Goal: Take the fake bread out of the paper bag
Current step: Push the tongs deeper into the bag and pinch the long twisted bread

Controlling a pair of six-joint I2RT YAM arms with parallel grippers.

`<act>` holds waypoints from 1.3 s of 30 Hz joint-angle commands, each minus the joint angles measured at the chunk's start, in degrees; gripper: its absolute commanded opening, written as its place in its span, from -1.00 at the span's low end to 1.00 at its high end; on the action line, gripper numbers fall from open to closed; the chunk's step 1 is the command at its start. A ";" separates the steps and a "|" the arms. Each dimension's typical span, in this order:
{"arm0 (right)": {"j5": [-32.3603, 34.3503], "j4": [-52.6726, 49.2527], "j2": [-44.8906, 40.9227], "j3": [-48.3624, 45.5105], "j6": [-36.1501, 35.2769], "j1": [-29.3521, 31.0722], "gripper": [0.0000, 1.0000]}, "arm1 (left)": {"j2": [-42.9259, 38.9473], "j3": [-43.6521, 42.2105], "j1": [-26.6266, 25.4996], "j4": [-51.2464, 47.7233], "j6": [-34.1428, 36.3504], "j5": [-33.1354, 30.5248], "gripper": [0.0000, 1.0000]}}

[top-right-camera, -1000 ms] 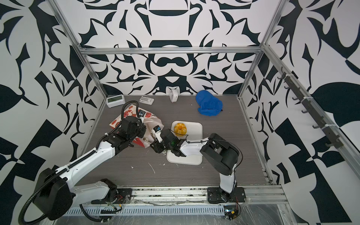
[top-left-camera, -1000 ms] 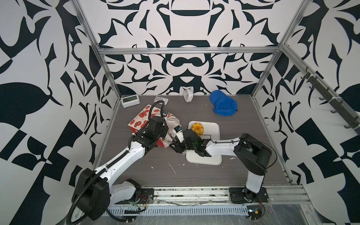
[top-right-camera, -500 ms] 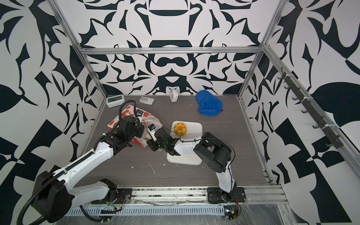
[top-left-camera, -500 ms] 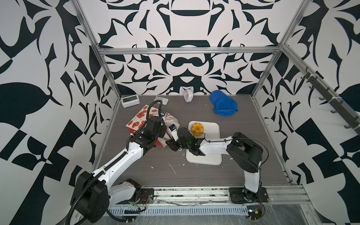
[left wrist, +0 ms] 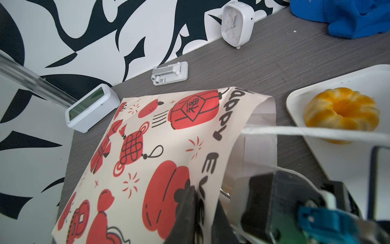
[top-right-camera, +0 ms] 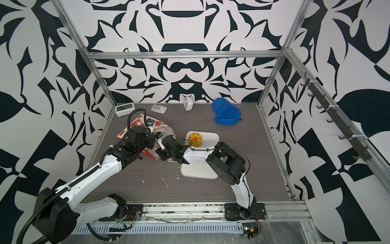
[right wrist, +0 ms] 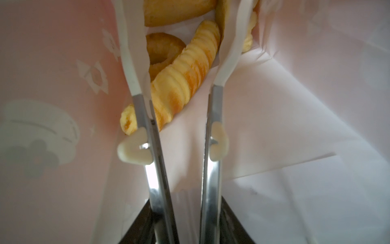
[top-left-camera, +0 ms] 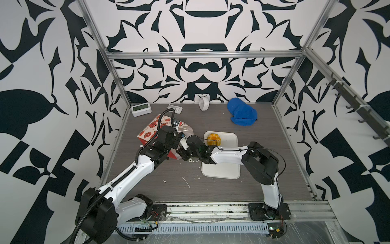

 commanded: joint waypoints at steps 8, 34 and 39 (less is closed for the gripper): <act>2.78 1.53 1.04 1.76 0.54 -0.12 -0.09 | -1.52 0.14 -0.22 1.20 -1.43 0.42 -0.73; 2.80 -0.81 4.77 2.81 3.38 -0.17 -0.29 | 0.58 -1.89 -0.11 2.07 -3.54 0.27 -0.72; 1.49 -4.11 2.88 4.10 3.61 -0.15 -0.33 | 0.52 -2.12 -0.11 2.17 -3.47 0.11 -0.72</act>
